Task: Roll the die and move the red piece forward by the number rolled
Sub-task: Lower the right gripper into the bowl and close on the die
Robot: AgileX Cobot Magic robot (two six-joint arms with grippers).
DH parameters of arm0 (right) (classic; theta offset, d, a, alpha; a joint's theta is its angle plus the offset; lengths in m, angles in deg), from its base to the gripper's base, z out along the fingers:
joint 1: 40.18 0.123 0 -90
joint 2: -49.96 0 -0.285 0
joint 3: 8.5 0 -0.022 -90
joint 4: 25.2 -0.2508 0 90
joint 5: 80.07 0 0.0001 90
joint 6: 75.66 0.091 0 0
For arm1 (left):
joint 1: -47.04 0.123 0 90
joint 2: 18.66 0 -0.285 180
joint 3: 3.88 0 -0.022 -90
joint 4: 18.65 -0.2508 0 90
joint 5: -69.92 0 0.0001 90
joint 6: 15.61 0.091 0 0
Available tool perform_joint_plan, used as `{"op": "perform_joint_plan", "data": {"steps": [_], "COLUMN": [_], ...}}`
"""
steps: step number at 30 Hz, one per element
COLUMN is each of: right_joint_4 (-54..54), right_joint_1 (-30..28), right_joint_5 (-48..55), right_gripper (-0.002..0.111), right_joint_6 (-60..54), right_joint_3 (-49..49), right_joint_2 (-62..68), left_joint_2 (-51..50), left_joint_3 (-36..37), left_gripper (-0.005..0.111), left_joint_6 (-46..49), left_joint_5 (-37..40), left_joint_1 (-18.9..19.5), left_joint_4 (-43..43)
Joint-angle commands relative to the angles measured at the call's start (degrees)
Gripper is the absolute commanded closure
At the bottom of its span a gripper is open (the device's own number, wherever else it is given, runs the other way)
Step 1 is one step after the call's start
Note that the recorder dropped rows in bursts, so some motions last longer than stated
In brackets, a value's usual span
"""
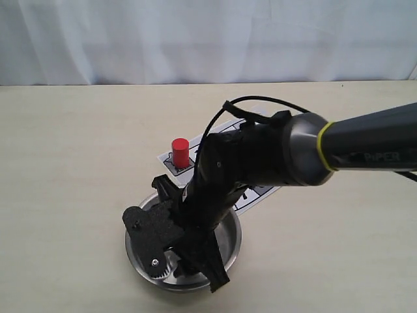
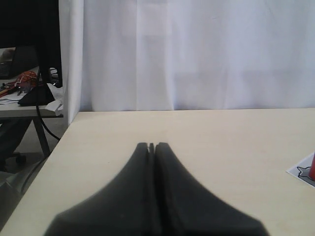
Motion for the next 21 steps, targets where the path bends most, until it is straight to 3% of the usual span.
{"op": "perform_joint_plan", "data": {"steps": [1, 21], "right_joint_4": [-0.66, -7.86], "right_joint_1": [0.09, 0.09], "right_joint_5": [-4.32, -1.88], "right_gripper": [0.047, 0.047], "right_joint_6": [-1.22, -4.70], "right_joint_3": [-0.19, -0.19], "right_joint_2": [0.84, 1.89], "left_joint_2": [0.06, 0.06], "left_joint_3": [-0.30, -0.30], "left_gripper": [0.107, 0.107], "left_joint_6": [-0.11, -0.11], "left_joint_5": [-0.67, -0.67], "left_joint_1": [-0.01, -0.01], "left_joint_4": [0.03, 0.12]}}
